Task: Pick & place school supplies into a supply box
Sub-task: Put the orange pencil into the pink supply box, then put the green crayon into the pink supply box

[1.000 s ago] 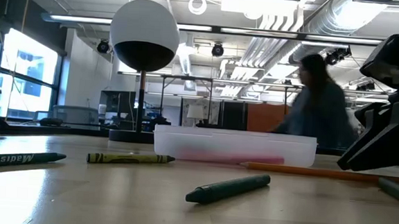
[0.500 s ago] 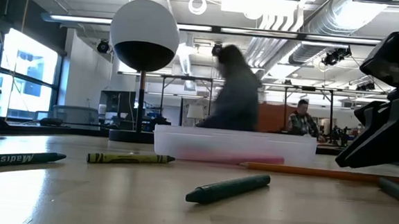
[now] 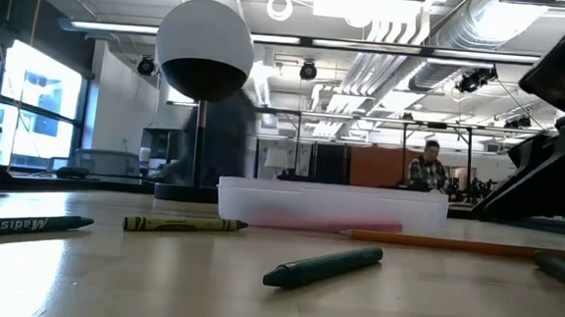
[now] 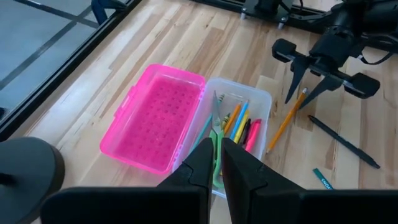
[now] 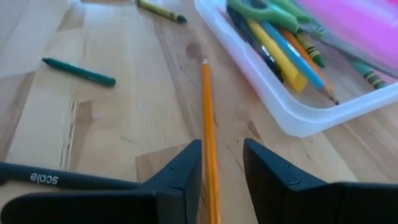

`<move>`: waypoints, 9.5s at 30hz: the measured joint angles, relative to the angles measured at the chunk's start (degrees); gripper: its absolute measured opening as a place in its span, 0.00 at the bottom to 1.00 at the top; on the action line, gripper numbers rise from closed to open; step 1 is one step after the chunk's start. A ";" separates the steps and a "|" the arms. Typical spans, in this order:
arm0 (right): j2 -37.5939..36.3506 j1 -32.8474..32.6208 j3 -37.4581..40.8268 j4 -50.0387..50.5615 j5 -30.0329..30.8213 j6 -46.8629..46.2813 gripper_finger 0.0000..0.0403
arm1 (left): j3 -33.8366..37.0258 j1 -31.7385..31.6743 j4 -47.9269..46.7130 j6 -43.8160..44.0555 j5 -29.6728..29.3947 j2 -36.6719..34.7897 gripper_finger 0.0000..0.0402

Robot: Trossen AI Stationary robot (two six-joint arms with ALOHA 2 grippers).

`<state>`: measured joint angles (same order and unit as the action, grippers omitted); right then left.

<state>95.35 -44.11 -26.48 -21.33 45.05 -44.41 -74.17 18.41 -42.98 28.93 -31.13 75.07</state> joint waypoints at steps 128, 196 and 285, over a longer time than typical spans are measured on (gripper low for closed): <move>0.53 23.07 -7.93 -27.89 -23.08 46.36 0.29 | -0.04 32.68 -2.34 76.63 -18.65 45.42 0.16; 0.53 20.12 -7.96 -29.95 -23.51 42.89 0.29 | 50.53 30.23 53.16 20.39 -12.25 4.20 0.16; 0.53 20.08 -7.96 -28.87 -23.60 42.93 0.29 | 48.68 30.34 64.57 22.05 -10.33 20.98 0.43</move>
<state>95.88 -24.03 -34.44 -50.19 21.45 -1.48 -25.50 48.75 21.59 50.97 -41.45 96.05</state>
